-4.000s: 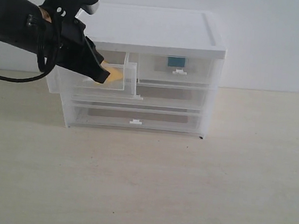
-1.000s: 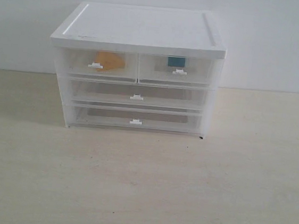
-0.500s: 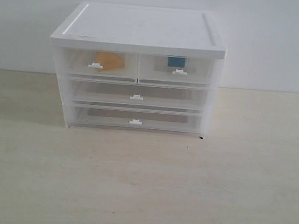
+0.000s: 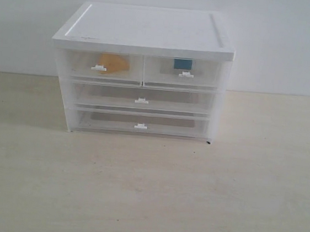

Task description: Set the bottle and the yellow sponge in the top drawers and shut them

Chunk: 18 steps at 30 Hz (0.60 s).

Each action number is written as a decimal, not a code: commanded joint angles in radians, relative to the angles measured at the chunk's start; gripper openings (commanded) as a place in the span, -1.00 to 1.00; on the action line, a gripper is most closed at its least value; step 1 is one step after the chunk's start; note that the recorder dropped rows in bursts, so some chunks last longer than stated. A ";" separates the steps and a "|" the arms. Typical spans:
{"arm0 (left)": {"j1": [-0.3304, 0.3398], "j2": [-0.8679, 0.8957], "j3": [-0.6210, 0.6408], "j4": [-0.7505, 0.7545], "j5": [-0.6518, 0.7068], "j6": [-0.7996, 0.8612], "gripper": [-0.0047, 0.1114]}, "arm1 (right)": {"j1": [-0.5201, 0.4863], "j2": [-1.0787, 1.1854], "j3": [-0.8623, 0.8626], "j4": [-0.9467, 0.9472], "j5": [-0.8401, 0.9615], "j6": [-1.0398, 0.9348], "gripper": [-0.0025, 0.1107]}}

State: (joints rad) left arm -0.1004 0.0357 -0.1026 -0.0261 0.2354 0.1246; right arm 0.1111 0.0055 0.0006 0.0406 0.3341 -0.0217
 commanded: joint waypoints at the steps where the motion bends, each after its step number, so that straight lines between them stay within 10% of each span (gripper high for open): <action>1: 0.051 -0.036 0.041 -0.002 0.009 -0.031 -0.85 | -0.001 -0.005 -0.001 -0.002 -0.003 -0.002 -0.96; 18: 0.080 -0.036 0.103 0.015 -0.023 -0.118 -0.85 | -0.001 -0.005 -0.001 -0.002 -0.003 -0.002 -0.96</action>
State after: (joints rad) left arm -0.0210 0.0037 -0.0042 -0.0153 0.2211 0.0262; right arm 0.1111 0.0055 0.0006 0.0406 0.3341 -0.0217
